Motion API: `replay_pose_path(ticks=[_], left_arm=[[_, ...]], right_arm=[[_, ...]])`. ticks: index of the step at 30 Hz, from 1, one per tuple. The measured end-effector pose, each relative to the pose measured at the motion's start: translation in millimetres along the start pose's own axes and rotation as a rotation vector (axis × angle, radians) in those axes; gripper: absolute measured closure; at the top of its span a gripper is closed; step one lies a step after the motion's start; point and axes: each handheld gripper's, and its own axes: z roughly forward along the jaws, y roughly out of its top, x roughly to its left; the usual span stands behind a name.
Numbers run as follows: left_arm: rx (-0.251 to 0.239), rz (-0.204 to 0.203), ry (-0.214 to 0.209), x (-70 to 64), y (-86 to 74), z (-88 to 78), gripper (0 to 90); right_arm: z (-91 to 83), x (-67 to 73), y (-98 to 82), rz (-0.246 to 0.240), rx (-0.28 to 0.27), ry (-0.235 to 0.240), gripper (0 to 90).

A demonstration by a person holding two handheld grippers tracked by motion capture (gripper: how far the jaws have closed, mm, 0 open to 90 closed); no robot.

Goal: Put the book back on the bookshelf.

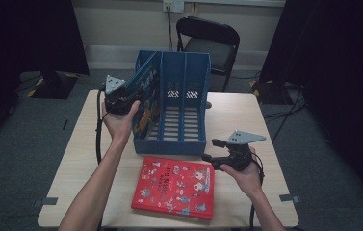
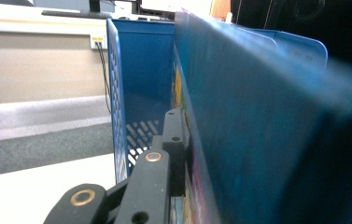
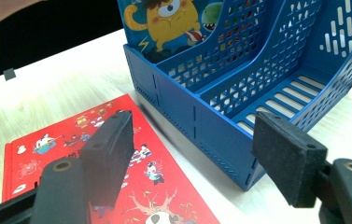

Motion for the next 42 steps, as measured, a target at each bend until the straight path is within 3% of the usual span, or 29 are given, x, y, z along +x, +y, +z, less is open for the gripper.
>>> replay_pose_path(ticks=[3,11,15,20,23,25,28,32,36,39,42], left_arm=[[0.014,-0.024,-0.022,4.8,4.1,-4.2,77.3],[0.095,0.0,-0.056,7.7,18.6,-6.6,72.2],[0.159,0.036,-0.049,7.6,22.8,-6.8,73.6],[0.193,0.059,-0.02,6.4,18.0,-3.6,76.5],[0.203,0.052,0.01,5.7,17.4,-3.9,79.2],[0.199,0.073,0.06,2.1,16.6,-3.7,81.1],[0.17,0.054,0.075,2.0,13.0,-4.5,82.4],[0.128,0.033,0.083,-1.0,8.5,-4.7,82.9],[0.098,0.048,0.088,-2.4,4.6,-5.5,83.1],[0.05,0.044,0.085,-3.2,-0.3,-5.7,83.3],[0.036,0.037,0.08,-3.2,-1.8,-5.8,83.3]], right_arm=[[1.6,0.9,-0.1,-0.002,0.002,0.002,29.3],[1.9,1.2,0.0,-0.002,0.006,0.002,29.3],[1.3,1.0,-0.4,-0.001,0.002,0.001,29.2],[1.3,1.4,-0.8,-0.002,0.004,0.002,29.2],[1.7,1.3,-0.9,0.0,0.004,0.002,29.2],[2.2,1.2,-1.0,-0.001,0.007,0.002,29.2],[3.1,2.0,-1.0,-0.002,0.007,0.004,29.2],[2.7,1.8,-1.1,0.0,0.006,0.004,29.2],[1.6,1.5,-1.1,0.002,0.004,0.004,29.2],[1.5,1.5,-1.0,0.002,0.005,0.003,29.2],[1.5,1.0,-1.4,0.002,0.005,0.003,29.2]])
